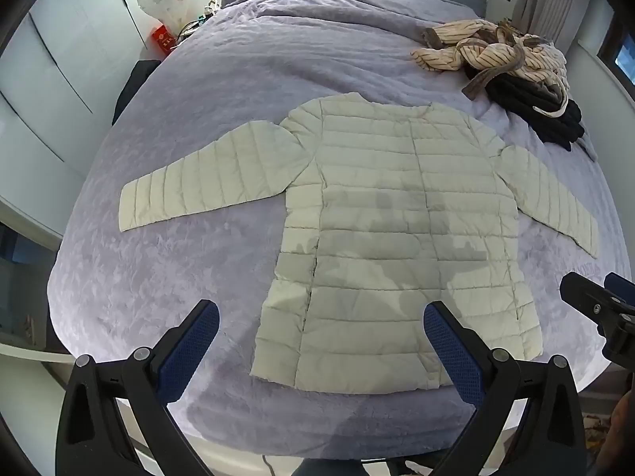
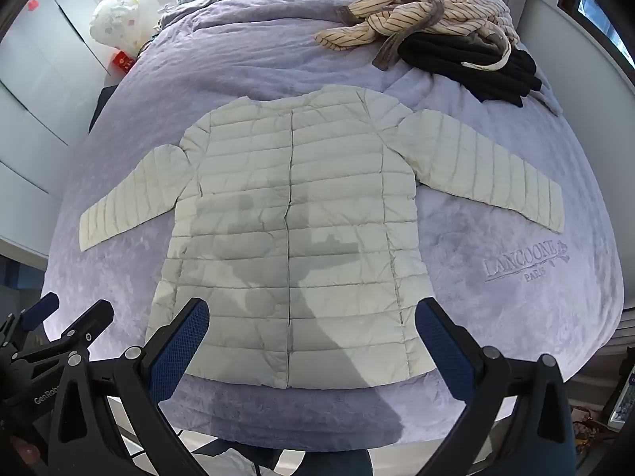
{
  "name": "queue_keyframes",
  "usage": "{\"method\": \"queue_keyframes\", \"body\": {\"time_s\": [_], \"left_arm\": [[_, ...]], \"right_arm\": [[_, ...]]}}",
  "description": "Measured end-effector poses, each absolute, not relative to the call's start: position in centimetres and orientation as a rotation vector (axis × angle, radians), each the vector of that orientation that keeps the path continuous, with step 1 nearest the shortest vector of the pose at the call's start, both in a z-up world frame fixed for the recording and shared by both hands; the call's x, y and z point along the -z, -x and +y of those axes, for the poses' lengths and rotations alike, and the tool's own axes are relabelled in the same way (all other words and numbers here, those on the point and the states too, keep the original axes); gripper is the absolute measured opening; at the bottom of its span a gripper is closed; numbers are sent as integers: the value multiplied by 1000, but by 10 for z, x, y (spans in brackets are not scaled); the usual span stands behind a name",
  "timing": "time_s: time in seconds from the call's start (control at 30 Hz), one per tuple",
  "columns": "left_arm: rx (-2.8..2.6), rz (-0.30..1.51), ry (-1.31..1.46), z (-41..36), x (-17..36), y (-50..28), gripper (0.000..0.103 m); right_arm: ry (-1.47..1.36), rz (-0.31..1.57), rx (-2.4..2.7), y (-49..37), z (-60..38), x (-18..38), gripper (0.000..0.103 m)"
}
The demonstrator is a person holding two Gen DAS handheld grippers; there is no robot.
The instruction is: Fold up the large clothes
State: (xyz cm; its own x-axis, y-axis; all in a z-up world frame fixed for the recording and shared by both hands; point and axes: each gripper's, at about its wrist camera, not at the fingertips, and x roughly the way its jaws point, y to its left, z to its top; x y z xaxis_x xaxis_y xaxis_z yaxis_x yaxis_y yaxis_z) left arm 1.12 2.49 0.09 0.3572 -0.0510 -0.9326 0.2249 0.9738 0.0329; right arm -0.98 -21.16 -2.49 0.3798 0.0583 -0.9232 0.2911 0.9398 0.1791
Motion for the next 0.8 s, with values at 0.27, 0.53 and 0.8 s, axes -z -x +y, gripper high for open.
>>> {"method": "queue_keyframes", "body": {"time_s": [0.27,0.53,0.8], "left_arm": [[179,1195,-164,25,-2,-11,103],[178,1194,-165,25,-1,-11,103],[175,1204,-166,25,0,-11,103]], "right_arm": [[-344,1162,146,10,-212,25,103],[-343,1176,151,7,-212,23,103],[-354,1152,138,7,-214,22,103]]}}
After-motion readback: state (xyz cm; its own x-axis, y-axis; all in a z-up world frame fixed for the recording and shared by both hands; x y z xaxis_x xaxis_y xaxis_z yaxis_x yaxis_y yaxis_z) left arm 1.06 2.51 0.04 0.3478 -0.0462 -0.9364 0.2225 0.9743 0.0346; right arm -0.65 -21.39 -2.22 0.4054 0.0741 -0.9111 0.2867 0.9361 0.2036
